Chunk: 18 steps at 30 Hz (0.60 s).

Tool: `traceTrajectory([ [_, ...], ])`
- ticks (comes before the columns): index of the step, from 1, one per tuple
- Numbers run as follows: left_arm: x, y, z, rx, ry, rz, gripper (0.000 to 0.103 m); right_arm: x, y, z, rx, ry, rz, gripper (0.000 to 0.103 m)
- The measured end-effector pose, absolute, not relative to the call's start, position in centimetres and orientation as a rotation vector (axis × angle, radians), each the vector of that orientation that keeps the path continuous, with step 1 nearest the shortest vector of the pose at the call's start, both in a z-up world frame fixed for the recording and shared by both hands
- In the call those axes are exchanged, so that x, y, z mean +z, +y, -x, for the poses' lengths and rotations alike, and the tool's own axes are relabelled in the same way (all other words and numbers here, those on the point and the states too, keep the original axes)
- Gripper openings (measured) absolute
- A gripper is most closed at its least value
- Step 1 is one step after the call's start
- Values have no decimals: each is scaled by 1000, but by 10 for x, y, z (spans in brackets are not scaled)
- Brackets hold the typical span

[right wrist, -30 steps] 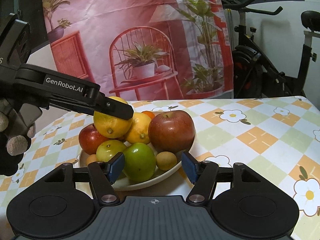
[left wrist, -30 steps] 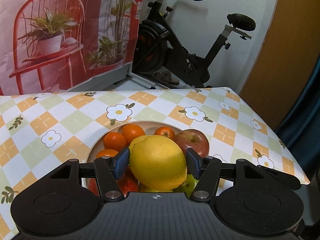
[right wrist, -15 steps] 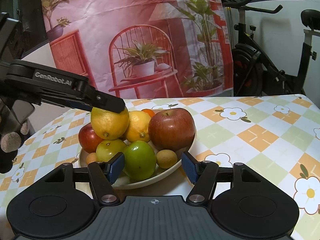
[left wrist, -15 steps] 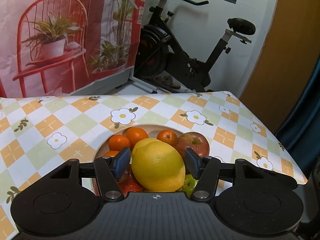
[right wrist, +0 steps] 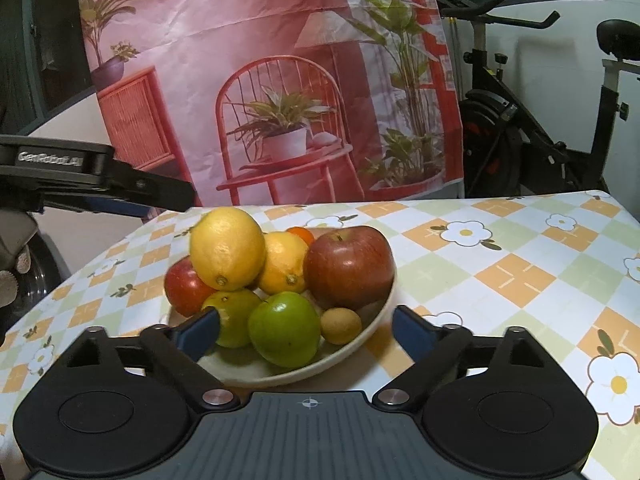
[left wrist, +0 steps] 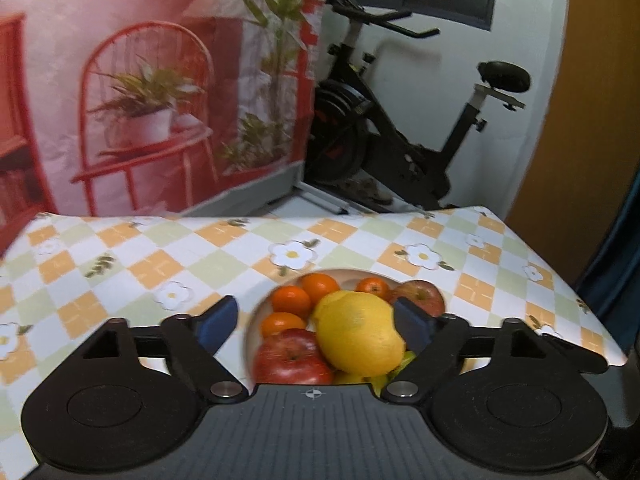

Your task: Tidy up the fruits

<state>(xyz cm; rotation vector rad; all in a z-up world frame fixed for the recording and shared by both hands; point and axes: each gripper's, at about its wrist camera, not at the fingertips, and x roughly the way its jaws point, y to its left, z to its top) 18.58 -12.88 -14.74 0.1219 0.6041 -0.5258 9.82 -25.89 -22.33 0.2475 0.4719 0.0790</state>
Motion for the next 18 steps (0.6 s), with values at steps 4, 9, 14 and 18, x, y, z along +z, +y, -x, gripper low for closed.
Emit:
traceTrajectory([
  [4,-139,-117,-176,-471,577,-134,94,-216,-251,-95,62,458,-233,103],
  [9,-134,-97,-166,-435,566,-103,94,-205,-244,-90,60,450,-246,103],
  [14,-129,-82,-152,-348,544,-105,94,-192,-234,-83,49,439,-251,103],
  [18,-122,-69,-139,-333,532,-104,96,-177,-222,-77,39,429,-238,103],
])
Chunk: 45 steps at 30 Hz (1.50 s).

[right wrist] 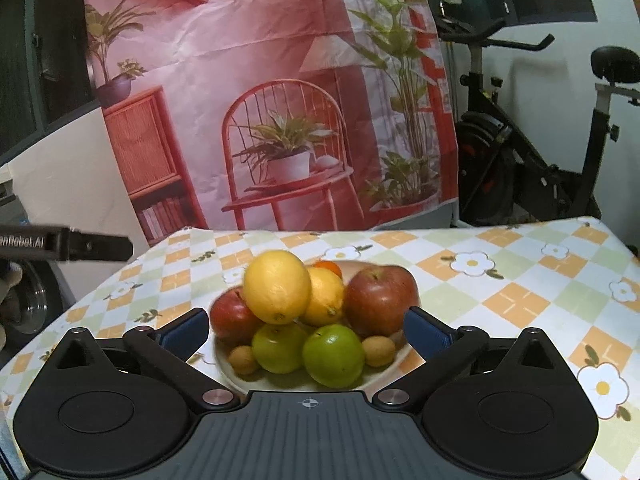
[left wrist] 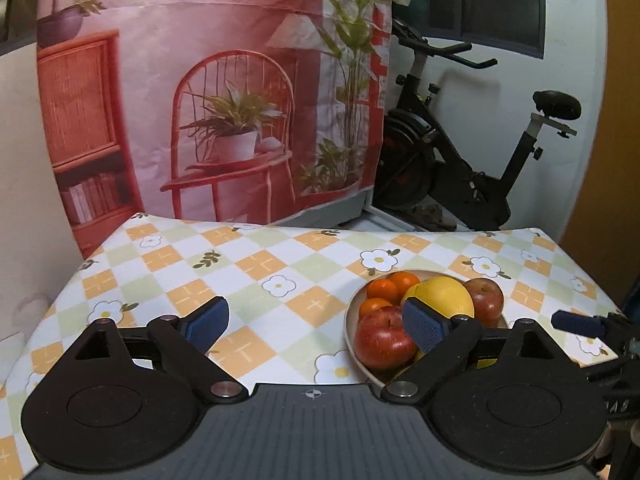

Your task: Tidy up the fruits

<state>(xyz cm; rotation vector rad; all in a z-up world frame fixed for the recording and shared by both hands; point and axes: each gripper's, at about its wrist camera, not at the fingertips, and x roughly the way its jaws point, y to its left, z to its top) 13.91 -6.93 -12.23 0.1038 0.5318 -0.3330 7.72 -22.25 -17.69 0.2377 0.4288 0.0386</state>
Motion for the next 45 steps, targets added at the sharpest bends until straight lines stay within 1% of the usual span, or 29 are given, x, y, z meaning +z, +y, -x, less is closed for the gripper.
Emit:
traceTrajectory([
  [6,-112,-55,-118,-279,533,-131,98,-151,-204,-64,-5,423,-221,103],
  [8,-107,-51,-110,-267,526,-149,100,-142,-197,-59,-23,421,-221,103],
  [12,-93,-40,-94,-257,498,-148,101,-123,-190,-46,-26,403,-240,103],
  [13,-90,-38,-92,-249,493,-144,103,-118,-188,-42,-32,401,-241,103],
  [21,-70,-27,-61,-225,457,-144,103,-88,-175,-18,-76,417,-227,103],
  [33,-57,-22,-40,-238,420,-118,103,-67,-160,4,-103,417,-189,103],
  [45,-50,-18,-31,-219,390,-118,103,-60,-154,8,-102,414,-182,103],
])
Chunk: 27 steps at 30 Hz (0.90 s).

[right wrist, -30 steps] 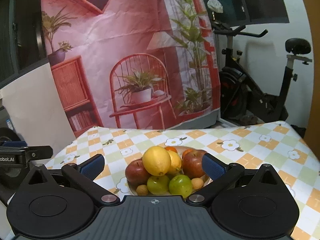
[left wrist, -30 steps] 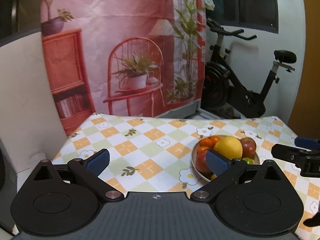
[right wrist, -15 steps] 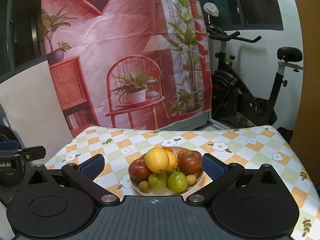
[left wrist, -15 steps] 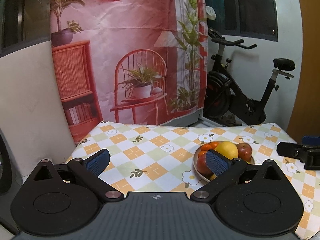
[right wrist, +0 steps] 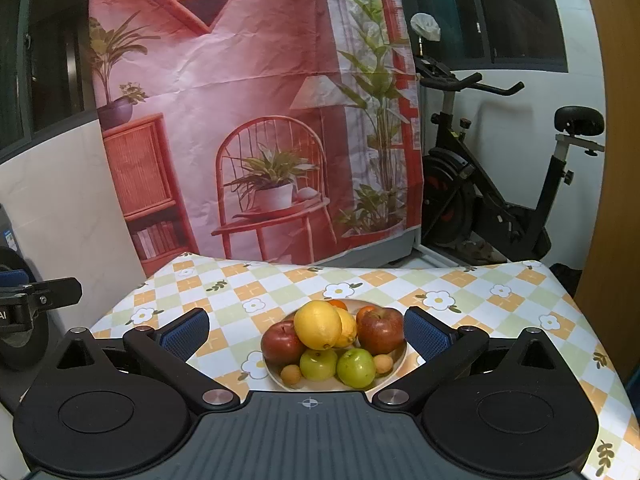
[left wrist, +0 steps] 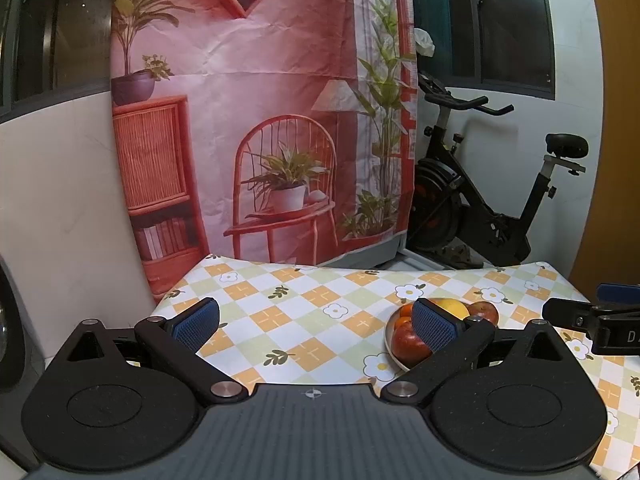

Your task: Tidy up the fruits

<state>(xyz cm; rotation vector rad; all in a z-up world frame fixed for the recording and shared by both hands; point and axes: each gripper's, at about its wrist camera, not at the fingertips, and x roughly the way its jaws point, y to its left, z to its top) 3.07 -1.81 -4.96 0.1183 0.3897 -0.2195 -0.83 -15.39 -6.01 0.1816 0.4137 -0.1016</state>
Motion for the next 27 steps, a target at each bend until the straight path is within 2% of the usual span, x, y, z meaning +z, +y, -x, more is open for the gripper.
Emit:
traceTrajectory([
  [27,-46,-17,-29,-235,399,-126,103,-58,-152,10,-110,414,-176,103],
])
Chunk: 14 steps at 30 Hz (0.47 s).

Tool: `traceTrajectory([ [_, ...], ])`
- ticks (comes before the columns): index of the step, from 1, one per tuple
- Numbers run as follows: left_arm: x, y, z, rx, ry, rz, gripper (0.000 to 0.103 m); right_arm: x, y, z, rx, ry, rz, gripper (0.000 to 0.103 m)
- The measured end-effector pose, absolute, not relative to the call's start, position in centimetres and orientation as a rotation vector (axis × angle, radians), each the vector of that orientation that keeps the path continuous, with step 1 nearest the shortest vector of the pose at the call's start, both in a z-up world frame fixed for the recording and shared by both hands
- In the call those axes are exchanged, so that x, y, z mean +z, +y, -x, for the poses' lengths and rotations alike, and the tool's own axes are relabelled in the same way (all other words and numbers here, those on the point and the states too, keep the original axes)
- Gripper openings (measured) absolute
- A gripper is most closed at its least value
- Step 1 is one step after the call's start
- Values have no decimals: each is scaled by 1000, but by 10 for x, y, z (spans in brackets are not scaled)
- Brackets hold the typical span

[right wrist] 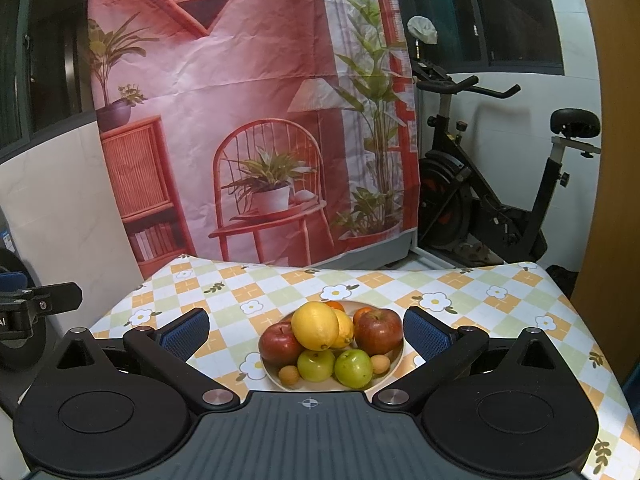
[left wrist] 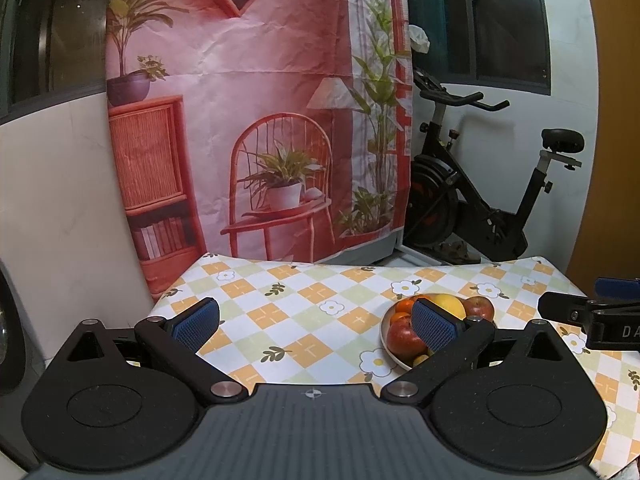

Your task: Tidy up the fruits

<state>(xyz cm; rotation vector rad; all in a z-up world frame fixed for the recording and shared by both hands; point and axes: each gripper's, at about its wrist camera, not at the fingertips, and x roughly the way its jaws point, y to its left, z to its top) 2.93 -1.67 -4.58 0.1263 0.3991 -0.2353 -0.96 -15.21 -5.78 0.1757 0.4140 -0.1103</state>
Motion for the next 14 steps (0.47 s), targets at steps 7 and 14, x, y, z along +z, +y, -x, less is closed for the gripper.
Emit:
traceTrajectory([
  [7,-46,-15,-31,-243,408,-119,103,-56,-153,10,-111,414,-177,103],
  [14,-47,-14,-33,-249,413,-113,103,-57,-153,11,-111,414,-178,103],
])
